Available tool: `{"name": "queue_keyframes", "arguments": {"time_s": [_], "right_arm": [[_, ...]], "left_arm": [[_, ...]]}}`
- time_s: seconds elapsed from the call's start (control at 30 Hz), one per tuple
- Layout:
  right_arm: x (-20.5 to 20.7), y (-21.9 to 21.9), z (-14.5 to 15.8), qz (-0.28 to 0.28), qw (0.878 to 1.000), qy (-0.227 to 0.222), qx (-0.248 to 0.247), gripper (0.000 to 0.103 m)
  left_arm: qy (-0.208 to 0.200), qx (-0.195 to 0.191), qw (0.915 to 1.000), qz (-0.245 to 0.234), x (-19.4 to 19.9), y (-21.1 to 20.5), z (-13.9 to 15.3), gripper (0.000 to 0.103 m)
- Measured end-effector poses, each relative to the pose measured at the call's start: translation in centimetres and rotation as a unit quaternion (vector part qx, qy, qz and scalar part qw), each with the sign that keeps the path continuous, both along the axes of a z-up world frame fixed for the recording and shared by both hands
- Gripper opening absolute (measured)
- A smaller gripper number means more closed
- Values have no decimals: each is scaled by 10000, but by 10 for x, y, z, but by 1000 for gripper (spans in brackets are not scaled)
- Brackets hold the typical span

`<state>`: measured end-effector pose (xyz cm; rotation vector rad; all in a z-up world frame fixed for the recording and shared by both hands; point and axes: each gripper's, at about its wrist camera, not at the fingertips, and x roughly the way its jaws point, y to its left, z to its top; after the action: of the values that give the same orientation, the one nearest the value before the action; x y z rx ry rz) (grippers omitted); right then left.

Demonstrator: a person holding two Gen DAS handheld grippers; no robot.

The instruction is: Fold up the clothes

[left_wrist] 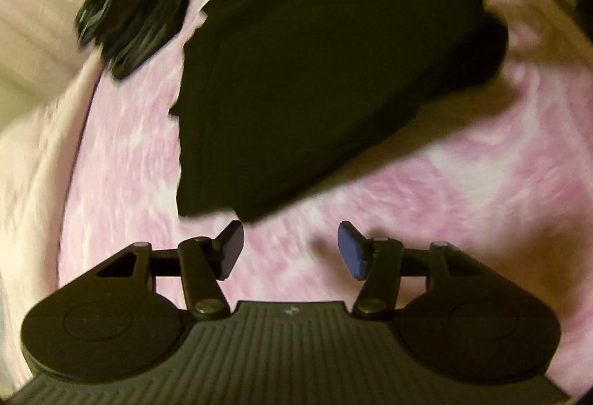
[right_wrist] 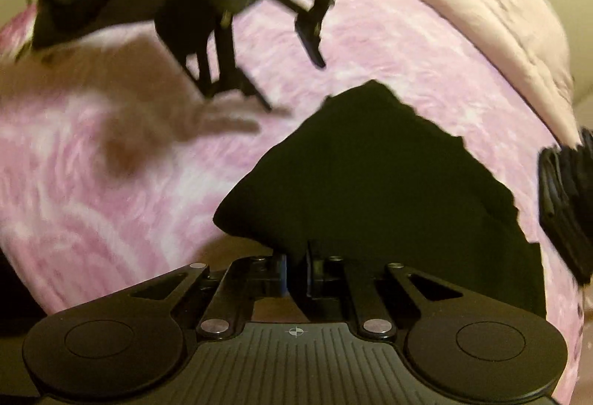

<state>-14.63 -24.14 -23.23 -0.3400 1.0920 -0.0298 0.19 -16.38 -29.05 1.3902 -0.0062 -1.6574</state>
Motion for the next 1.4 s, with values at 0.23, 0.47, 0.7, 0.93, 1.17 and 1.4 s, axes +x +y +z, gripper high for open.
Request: {"name": "queue_keyframes", "arguments": {"time_s": [0.23,0.47,0.7,0.93,1.17,1.4], "right_arm": [[2,-9,18,-341,9992,-152,104,7],[-2,-9,23,-490,9984,-140,245,7],[-15,-46,59,-1264,9843,-530,1116,7],[-72,-144,114,-2777,9144,-1652,2437,7],[-152,-262,107,-3859,8371,-2327,3103,7],[-223,-378,44,-4959,7556,-2306,3605,7]], "left_arm": [[-663,-390,9920,-999,16,-28,-29,65],[-804,-205,9837,-1593,24,-47,-46,41],[-572,-291,9905,-1220,27,-74,0,9],[-345,-460,9892,-1351,13,-153,104,9],[-596,-183,9825,-1756,-55,-280,153,9],[-488,506,9761,-2056,-132,-419,109,9]]}}
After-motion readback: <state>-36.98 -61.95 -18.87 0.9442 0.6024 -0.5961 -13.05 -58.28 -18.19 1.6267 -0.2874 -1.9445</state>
